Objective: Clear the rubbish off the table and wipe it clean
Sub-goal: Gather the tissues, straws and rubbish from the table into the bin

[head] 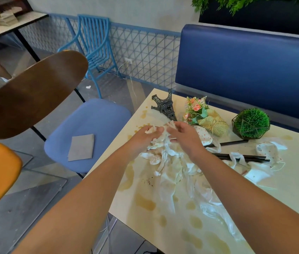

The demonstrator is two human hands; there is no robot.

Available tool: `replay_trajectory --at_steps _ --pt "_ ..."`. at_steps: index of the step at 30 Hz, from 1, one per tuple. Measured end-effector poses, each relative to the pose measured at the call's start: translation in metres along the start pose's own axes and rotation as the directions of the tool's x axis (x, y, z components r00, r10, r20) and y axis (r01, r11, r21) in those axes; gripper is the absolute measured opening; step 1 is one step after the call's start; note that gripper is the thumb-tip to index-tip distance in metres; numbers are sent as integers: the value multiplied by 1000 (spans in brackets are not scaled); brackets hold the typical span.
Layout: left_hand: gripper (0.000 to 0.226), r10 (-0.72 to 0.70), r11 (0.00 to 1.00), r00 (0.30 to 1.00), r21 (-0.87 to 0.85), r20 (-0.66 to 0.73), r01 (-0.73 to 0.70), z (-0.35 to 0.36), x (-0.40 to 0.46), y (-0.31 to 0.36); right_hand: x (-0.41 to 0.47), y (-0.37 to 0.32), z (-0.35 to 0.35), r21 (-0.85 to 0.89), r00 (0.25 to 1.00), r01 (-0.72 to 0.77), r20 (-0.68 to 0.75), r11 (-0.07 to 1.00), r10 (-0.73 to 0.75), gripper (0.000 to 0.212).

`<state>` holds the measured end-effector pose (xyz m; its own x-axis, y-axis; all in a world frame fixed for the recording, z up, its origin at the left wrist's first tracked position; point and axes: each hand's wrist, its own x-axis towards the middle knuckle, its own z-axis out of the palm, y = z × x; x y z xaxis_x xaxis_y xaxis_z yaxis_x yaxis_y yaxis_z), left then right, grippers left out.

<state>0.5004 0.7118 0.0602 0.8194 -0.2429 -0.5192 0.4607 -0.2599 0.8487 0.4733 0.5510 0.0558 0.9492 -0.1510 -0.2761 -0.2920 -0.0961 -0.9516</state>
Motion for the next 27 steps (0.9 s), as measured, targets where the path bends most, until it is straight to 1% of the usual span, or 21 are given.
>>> replay_trajectory --at_steps 2,4,6,8,10,12,13,14,16,18,19,21,22,23,24,25,26,27 --pt "48 32 995 999 97 8 -32 -1 3 -4 5 -4 -3 -8 1000 -13 -24 1000 13 23" --pt "54 84 973 995 209 63 -95 3 3 -4 8 -6 -5 56 998 -50 -36 997 52 23" --pt "58 80 960 992 262 94 -102 8 6 -6 8 -7 -4 104 996 -82 -24 991 85 24" --pt "55 76 943 992 315 99 -104 14 9 -10 8 -7 -5 163 994 -107 8 981 107 22" --pt "46 78 918 994 382 76 -102 22 10 -12 6 -12 -7 322 993 -121 45 939 113 17" --pt "35 94 893 995 440 33 -99 25 13 -15 5 -18 -11 456 992 -128 58 881 114 19" --pt "29 104 885 994 454 16 -100 25 15 -17 6 -19 -14 477 992 -125 49 870 115 22" --pt "24 108 885 994 455 -1 -96 26 17 -17 7 -20 -18 443 993 -116 21 889 119 27" --pt "20 102 913 995 400 -24 -84 24 20 -15 8 -20 -26 314 990 -101 -65 944 127 32" --pt "22 99 940 994 332 -51 -77 24 20 -9 9 -18 -34 187 985 -94 -124 978 119 26" --pt "22 97 953 994 292 -50 -78 24 21 -7 9 -16 -37 103 986 -95 -127 990 108 21" --pt "19 68 976 997 212 -48 -56 27 22 -2 7 -10 -39 -56 991 -114 -71 992 110 15" --pt "24 48 983 998 180 -49 -38 30 21 1 6 -6 -38 -83 993 -121 -19 989 119 22" --pt "37 39 987 998 156 -52 -31 33 21 4 4 -2 -37 -80 991 -132 27 988 134 34" --pt "54 35 989 997 149 -64 -25 35 20 6 2 1 -35 -79 987 -142 65 987 147 41" --pt "67 31 989 996 148 -78 -20 39 20 9 0 4 -35 -93 985 -138 93 986 146 42" --pt "68 23 990 996 141 -86 -10 40 20 11 -1 6 -34 -123 984 -120 119 985 135 45" --pt "53 27 992 996 122 -82 -17 41 21 12 -1 9 -35 -153 981 -90 155 984 113 49"
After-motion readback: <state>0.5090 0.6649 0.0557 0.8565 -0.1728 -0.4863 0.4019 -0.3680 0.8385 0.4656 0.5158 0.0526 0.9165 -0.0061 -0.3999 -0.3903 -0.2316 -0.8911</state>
